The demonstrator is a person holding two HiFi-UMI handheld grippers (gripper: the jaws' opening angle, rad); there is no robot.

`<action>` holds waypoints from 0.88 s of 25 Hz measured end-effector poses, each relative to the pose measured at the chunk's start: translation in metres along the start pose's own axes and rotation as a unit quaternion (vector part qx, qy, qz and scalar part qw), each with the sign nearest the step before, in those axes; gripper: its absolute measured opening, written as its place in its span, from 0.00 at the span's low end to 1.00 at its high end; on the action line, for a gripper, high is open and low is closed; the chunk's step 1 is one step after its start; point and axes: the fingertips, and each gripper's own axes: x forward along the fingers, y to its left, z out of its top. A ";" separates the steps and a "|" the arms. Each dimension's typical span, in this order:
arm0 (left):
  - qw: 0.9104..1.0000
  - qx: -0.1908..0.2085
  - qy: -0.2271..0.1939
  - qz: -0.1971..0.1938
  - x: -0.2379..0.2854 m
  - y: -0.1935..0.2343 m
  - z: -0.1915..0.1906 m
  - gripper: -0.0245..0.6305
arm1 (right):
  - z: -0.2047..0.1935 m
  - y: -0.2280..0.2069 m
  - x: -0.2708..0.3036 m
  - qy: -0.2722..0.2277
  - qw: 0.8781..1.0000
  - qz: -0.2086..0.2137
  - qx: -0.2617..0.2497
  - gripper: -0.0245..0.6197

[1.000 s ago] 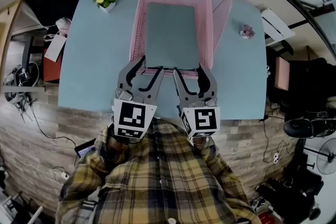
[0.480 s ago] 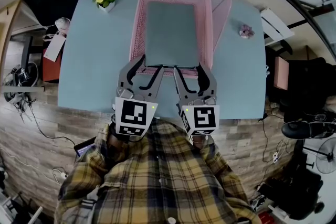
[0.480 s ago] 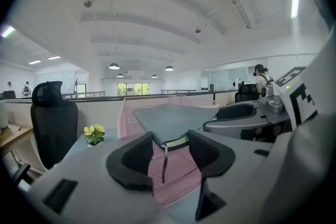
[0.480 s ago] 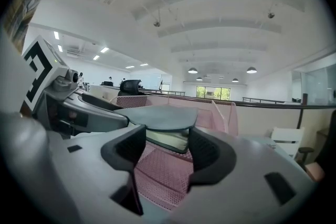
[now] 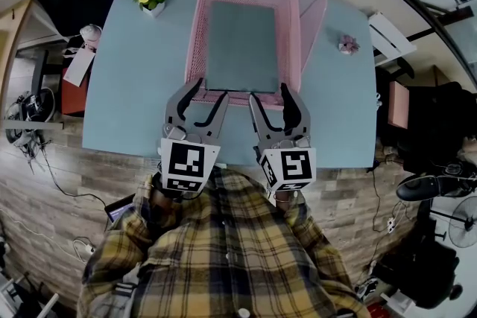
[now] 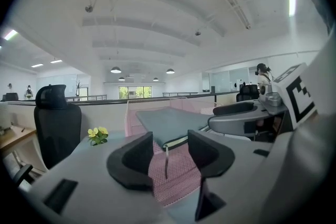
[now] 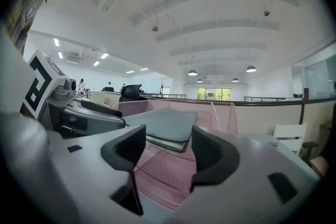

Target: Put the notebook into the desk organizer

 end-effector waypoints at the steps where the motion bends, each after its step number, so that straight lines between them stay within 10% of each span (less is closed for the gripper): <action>1: 1.000 -0.001 -0.001 0.001 -0.002 0.000 0.001 0.35 | 0.000 -0.001 -0.002 -0.001 1.000 0.000 0.003 0.44; 22: 0.999 -0.032 -0.009 -0.005 -0.068 -0.029 -0.007 0.33 | -0.008 0.011 -0.069 0.003 0.998 0.041 0.044 0.44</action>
